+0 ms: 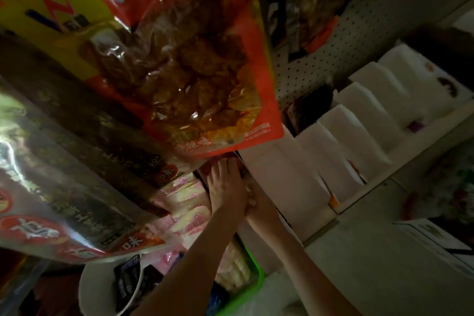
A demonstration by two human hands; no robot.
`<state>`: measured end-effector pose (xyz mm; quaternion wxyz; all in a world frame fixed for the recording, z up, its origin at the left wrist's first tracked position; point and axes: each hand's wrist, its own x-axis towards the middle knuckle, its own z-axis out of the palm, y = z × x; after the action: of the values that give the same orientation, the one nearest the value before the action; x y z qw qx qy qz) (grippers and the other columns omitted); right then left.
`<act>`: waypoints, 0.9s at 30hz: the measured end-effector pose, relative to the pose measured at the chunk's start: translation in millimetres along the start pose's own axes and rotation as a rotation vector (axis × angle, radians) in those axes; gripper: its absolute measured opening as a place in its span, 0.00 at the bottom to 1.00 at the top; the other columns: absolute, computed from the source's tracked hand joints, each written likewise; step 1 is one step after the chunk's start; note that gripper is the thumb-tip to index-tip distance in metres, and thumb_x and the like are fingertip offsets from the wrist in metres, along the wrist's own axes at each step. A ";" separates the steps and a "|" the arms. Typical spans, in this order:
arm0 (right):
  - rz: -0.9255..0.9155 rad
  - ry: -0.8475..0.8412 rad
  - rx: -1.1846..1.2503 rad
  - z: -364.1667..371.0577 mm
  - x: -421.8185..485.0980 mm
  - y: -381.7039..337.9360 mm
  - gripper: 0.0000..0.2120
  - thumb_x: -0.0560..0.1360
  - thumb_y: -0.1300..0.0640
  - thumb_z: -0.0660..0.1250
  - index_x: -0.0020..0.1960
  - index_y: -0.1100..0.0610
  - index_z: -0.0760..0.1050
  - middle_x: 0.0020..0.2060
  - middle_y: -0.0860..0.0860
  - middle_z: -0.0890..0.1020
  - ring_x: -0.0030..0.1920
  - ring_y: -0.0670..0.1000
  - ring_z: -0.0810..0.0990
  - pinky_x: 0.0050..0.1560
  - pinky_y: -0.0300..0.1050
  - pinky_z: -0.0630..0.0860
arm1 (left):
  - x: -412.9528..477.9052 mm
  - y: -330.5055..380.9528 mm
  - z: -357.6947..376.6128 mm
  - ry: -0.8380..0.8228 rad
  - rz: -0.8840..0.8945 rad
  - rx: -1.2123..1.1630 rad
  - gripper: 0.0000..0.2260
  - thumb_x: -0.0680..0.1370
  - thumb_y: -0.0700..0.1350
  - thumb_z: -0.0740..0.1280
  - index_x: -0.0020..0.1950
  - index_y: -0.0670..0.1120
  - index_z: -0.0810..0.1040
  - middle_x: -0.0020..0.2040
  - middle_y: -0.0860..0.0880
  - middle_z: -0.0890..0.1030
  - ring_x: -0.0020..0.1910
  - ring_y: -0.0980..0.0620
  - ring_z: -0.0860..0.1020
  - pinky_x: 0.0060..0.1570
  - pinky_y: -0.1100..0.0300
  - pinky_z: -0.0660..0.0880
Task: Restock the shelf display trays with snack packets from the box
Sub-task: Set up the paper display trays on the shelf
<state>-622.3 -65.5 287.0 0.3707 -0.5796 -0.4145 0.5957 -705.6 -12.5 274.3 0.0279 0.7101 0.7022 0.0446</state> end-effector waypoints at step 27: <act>0.376 1.050 -0.101 -297.4 -135.1 204.8 0.12 0.77 0.67 0.59 0.60 0.62 0.71 0.48 0.54 0.78 0.47 0.53 0.76 0.45 0.44 0.70 | -139.6 301.6 102.1 -0.609 0.719 -0.425 0.13 0.83 0.43 0.55 0.67 0.43 0.70 0.63 0.43 0.74 0.59 0.46 0.74 0.56 0.57 0.69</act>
<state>-310.4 -249.1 154.2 0.3865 -0.8795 -0.0914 0.2622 -396.4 -153.4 200.2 0.3576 0.8660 0.3492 -0.0159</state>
